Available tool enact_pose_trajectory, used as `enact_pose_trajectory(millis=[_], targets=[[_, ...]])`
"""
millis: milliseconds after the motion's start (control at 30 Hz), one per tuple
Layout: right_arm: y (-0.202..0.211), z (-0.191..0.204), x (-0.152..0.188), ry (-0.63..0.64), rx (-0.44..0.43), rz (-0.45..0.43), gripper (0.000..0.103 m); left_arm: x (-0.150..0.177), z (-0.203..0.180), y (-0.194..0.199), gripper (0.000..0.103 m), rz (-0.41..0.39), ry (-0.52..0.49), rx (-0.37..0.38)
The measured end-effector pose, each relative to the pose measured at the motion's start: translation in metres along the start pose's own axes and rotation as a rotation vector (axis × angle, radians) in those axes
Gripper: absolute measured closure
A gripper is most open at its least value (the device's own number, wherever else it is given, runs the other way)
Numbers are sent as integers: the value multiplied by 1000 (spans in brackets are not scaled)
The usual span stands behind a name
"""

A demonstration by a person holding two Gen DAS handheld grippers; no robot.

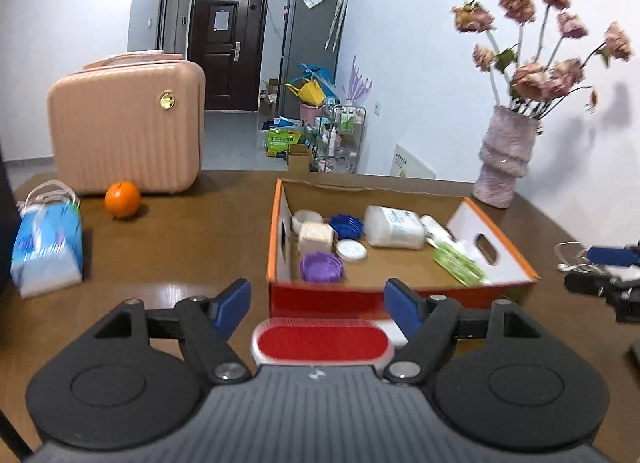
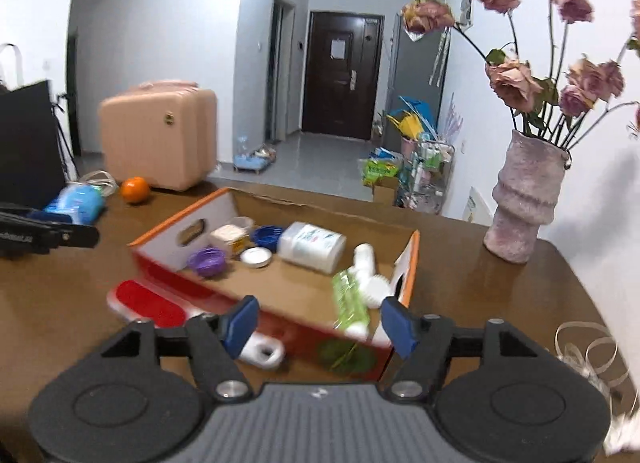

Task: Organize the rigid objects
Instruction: 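Carry the spray bottle and purple cap into the box and open both tools, then grasp the lint brush head with the left tool while the right tool grasps its white handle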

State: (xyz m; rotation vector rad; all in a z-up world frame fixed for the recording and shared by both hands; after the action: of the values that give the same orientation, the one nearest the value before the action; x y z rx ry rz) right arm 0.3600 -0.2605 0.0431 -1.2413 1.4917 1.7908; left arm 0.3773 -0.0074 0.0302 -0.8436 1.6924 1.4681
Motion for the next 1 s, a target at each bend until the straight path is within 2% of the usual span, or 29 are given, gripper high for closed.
enact_pose_trajectory(millis=[133, 300, 400, 500, 700, 900, 1000], targets=[[35, 27, 37, -54, -31, -24, 32, 30, -6, 41, 23, -19, 15, 11], [62, 61, 89, -107, -57, -8, 32, 80, -8, 76, 22, 17, 42, 42], [72, 81, 119, -60, -51, 17, 32, 107, -6, 85, 22, 70, 21, 61], [78, 92, 137, -15, -19, 48, 32, 123, -2, 88, 22, 99, 16, 42], [81, 103, 139, -1, -35, 45, 32, 123, 4, 92, 22, 79, 34, 37], [64, 92, 137, -33, -22, 42, 35, 118, 15, 69, 22, 101, 74, 10], [50, 78, 129, -77, -20, 37, 43, 108, 23, 51, 25, 110, 91, 2]])
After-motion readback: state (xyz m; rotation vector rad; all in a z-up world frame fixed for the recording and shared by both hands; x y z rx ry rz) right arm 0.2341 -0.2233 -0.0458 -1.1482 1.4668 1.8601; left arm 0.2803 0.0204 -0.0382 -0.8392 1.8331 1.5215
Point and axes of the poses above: each gripper's, at about its wrist camera, not at the fingertips, and y roughly against the way its jaws point, z to its left, x to its underside, the point moved 8 cm from there along -y, roughly the way its jaws point, and after that the axes turned 4 degrees about -x, right-handed, at the moved point
